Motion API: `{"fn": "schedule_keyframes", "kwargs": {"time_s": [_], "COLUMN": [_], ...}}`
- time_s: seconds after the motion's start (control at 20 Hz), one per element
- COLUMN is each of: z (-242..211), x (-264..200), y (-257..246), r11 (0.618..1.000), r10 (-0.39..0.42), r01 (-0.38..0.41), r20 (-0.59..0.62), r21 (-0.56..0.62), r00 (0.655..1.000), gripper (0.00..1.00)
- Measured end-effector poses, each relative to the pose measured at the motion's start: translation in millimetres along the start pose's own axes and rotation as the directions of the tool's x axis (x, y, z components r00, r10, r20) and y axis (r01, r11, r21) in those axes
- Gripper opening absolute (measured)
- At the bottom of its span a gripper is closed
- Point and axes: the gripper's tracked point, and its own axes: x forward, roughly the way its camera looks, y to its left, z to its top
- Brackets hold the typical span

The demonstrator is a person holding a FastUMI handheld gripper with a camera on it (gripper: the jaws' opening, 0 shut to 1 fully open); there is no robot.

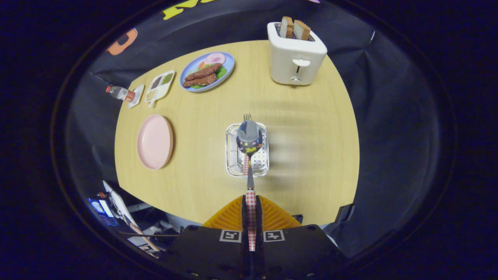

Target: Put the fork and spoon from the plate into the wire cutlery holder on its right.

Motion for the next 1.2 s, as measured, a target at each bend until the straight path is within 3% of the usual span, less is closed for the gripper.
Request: {"fn": "schedule_keyframes", "kwargs": {"time_s": [0.6,0.9,1.2], "z": [-1.3,16.1,14.5], "x": [18.6,9.9,7.5], "y": [18.8,-9.4,-8.2], "r11": [0.999,0.996,0.979], "r10": [0.042,-0.089,-0.168], "r01": [-0.039,0.082,0.132], "r20": [-0.239,-0.204,-0.253], "r21": [0.017,-0.043,-0.154], "r00": [0.970,0.975,0.953], "gripper": [0.05,0.05,0.05]}}
